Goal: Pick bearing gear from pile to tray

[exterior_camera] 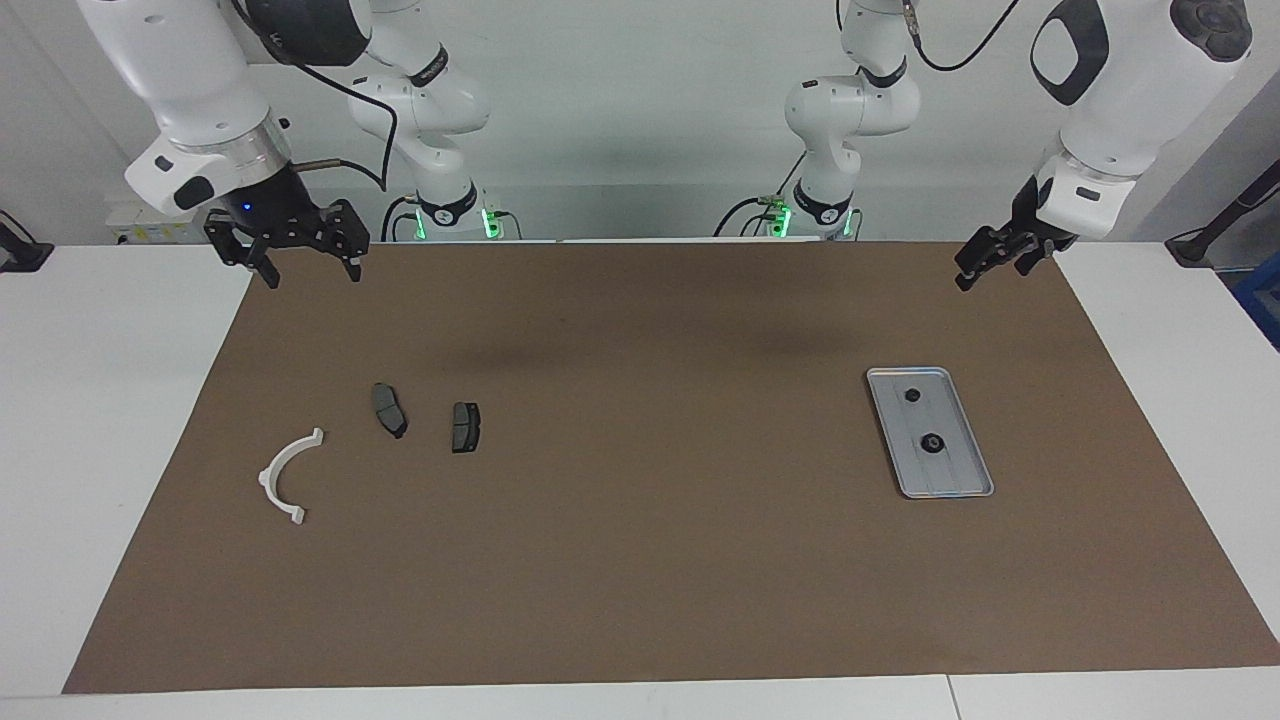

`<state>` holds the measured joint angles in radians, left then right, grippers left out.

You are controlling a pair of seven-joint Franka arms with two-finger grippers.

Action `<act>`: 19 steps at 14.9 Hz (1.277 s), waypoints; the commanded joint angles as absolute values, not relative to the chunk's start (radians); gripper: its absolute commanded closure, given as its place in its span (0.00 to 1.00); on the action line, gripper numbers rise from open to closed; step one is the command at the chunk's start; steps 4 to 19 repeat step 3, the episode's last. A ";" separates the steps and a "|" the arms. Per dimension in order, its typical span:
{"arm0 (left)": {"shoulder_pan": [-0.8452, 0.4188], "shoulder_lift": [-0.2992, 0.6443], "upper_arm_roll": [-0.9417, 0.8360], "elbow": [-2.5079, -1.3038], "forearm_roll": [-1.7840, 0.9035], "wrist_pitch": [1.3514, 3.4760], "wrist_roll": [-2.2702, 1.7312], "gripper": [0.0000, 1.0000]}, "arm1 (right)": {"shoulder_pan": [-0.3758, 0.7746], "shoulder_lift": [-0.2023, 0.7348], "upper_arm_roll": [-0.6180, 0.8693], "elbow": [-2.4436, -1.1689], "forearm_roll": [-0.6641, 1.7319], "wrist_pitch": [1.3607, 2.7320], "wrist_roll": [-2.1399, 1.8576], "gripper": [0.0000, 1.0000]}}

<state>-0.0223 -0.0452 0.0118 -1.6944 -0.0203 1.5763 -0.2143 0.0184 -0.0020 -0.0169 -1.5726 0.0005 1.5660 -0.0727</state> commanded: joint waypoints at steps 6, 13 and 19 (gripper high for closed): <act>-0.040 -0.032 0.028 -1.667 -0.021 1.549 -0.207 0.00 | 0.021 -0.015 -0.017 -1.589 -0.003 1.572 -0.058 0.00; -0.040 -0.032 0.028 -1.667 -0.021 1.549 -0.207 0.00 | 0.021 -0.015 -0.017 -1.589 -0.003 1.572 -0.058 0.00; -0.040 -0.032 0.028 -1.667 -0.021 1.549 -0.207 0.00 | 0.021 -0.015 -0.017 -1.589 -0.003 1.572 -0.058 0.00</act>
